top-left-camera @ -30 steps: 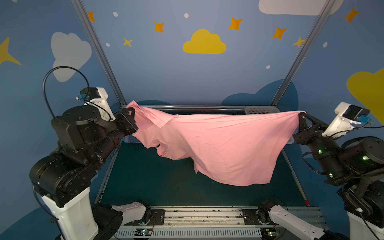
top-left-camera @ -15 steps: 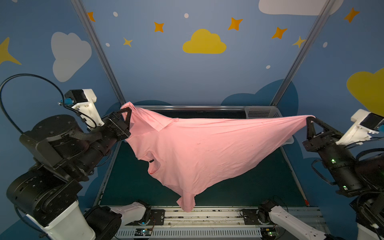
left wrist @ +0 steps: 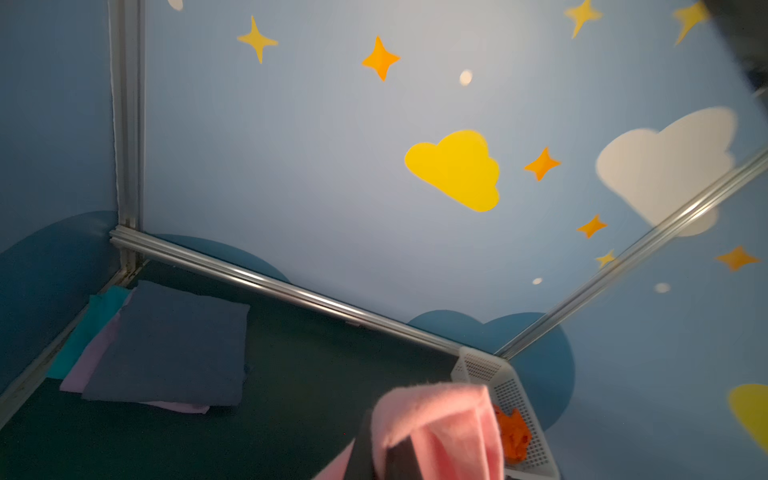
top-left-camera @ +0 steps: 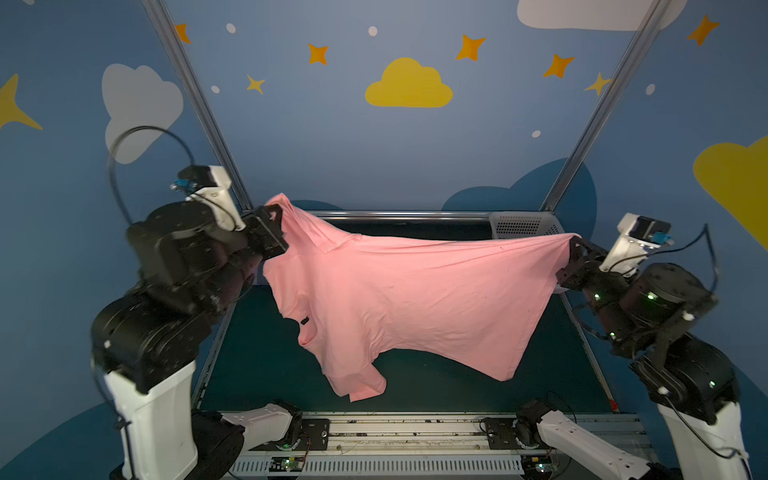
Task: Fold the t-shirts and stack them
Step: 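Lay the pink t-shirt flat with both grippers, pulling it toward the robot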
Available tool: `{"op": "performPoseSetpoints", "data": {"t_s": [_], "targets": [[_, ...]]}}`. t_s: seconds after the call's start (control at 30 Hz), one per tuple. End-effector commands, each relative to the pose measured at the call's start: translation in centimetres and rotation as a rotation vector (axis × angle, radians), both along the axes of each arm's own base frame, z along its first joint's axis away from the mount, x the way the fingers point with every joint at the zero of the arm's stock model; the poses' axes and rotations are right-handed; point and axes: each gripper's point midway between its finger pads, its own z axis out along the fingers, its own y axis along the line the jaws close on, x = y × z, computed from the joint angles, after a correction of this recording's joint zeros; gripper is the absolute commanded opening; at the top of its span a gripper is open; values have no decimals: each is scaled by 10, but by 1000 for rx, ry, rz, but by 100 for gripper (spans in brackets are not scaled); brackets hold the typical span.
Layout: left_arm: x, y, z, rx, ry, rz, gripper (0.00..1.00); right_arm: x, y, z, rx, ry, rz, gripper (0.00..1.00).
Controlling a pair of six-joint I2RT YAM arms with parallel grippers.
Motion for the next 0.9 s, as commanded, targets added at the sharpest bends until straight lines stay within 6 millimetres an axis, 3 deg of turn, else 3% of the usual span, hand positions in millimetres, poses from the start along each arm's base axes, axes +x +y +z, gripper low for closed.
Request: {"op": "performPoseSetpoints", "data": {"t_s": [0.0, 0.13, 0.2, 0.37, 0.47, 0.63, 0.87], "targets": [[71, -15, -42, 118, 81, 51, 4, 43, -3, -27, -100, 70, -107, 0], [144, -33, -115, 177, 233, 52, 4, 103, -7, -90, -48, 235, -114, 0], [180, -40, -157, 168, 317, 41, 4, 138, -12, -138, 24, 348, -106, 0], [242, -60, -240, 111, 459, 45, 4, 192, -16, -221, 71, 458, -120, 0], [271, -81, -285, 111, 525, -24, 4, 218, -12, -248, 76, 510, -103, 0], [298, -89, -338, 183, 636, -40, 4, 256, -10, -284, 49, 597, -123, 0], [322, -91, -366, 208, 628, -23, 4, 280, -1, -309, 16, 716, -85, 0]]}}
